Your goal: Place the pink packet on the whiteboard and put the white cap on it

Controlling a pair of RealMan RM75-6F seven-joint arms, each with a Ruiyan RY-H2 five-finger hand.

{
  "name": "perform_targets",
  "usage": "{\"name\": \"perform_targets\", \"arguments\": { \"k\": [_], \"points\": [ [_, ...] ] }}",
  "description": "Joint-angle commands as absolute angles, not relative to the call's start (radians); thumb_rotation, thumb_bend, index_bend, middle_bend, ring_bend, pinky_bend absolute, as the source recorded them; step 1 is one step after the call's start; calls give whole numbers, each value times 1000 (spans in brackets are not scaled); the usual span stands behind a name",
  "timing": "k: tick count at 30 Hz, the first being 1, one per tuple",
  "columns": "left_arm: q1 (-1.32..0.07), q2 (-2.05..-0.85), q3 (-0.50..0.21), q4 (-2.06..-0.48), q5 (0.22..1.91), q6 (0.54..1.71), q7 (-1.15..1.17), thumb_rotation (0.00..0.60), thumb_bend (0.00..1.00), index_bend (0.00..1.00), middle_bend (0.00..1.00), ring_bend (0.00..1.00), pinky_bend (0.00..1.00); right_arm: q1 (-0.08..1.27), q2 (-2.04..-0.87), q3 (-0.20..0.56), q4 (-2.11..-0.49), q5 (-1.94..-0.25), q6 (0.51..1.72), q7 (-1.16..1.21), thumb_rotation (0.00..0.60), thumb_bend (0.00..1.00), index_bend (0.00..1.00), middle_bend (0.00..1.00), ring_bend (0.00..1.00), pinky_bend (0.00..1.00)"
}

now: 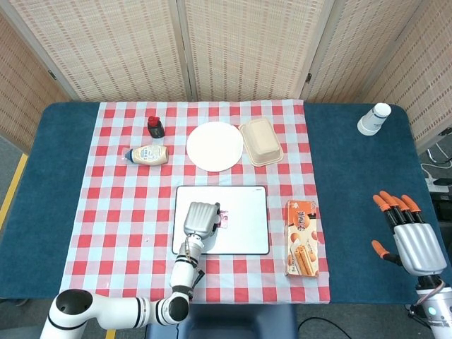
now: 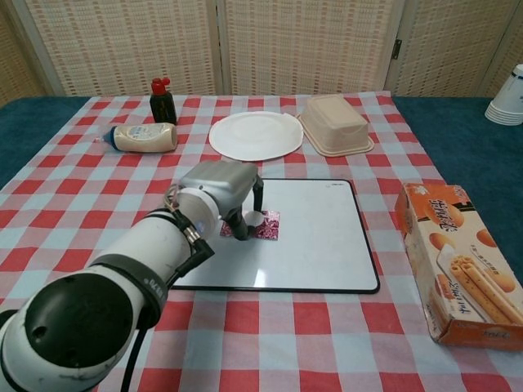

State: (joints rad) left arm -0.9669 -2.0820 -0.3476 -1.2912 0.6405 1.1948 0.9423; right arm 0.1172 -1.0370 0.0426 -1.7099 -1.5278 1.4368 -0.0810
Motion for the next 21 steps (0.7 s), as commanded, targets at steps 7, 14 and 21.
{"name": "perform_targets", "arguments": {
  "k": [7, 14, 21],
  "points": [
    [-976, -2092, -353, -1284, 648, 1195, 950, 600, 351, 463, 1000, 1000, 1000, 116, -1036, 46, -1711, -1523, 1438, -75, 600, 217, 85, 26, 0, 87],
    [-974, -2090, -359, -1276, 638, 1186, 952, 600, 346, 368, 1000, 1000, 1000, 117, -1035, 47, -1711, -1523, 1436, -73, 600, 218, 85, 26, 0, 87],
    [-965, -2077, -358, -1290, 645, 1191, 946, 600, 334, 287, 1000, 1000, 1000, 117, -1036, 50, -1709, -1518, 1435, -72, 600, 217, 85, 26, 0, 87]
  ]
}}
